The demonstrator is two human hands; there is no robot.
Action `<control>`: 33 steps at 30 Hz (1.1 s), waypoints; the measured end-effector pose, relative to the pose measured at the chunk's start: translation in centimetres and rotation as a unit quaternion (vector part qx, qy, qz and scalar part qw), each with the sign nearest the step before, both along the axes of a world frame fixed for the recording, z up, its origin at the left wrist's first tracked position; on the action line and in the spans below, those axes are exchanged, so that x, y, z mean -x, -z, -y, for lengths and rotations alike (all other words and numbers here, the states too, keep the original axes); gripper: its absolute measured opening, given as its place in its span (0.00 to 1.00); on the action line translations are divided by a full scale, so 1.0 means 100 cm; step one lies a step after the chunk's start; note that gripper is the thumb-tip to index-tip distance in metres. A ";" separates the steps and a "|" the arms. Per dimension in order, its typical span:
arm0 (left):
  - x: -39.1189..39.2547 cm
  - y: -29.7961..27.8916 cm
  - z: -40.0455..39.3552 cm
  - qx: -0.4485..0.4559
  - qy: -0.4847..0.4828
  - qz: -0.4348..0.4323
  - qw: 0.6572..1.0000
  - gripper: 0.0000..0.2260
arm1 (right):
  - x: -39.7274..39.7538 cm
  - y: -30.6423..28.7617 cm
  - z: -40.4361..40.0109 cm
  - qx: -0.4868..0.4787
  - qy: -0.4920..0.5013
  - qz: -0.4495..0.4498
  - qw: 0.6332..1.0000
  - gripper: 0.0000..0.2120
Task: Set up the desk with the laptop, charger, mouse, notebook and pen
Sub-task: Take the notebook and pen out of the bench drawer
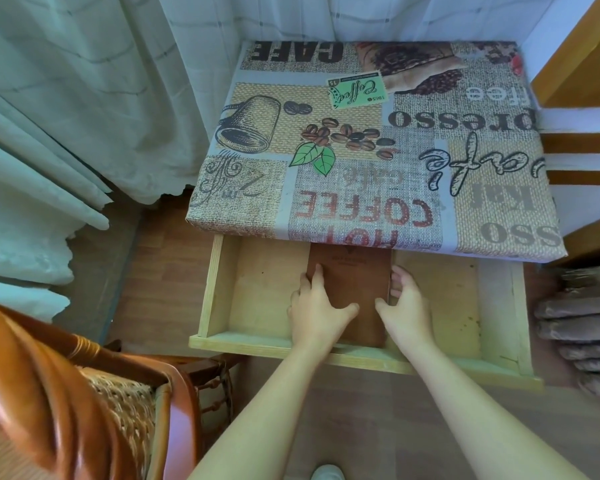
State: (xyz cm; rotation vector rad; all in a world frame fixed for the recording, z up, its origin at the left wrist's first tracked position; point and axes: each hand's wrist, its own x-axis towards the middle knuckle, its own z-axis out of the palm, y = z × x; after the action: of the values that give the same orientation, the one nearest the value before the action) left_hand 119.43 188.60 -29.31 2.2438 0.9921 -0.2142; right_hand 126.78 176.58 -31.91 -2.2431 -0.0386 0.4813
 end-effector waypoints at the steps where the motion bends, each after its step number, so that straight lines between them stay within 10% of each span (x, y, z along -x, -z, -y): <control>1: 0.000 0.000 -0.001 0.006 -0.014 0.016 1.000 0.44 | -0.001 0.002 -0.002 -0.014 0.022 -0.019 0.999 0.31; 17: -0.003 0.013 -0.020 0.243 -0.144 0.136 0.950 0.33 | -0.006 0.008 0.003 -0.087 0.055 -0.108 0.989 0.35; 33: 0.018 -0.039 -0.014 0.132 -0.028 0.133 0.982 0.33 | 0.022 -0.054 0.013 -0.102 0.043 -0.057 0.992 0.32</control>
State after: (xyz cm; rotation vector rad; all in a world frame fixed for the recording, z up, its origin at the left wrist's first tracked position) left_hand 117.58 190.03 -25.37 1.9407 0.8296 -0.0159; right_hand 124.54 175.28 -26.51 -2.0063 0.0646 0.5336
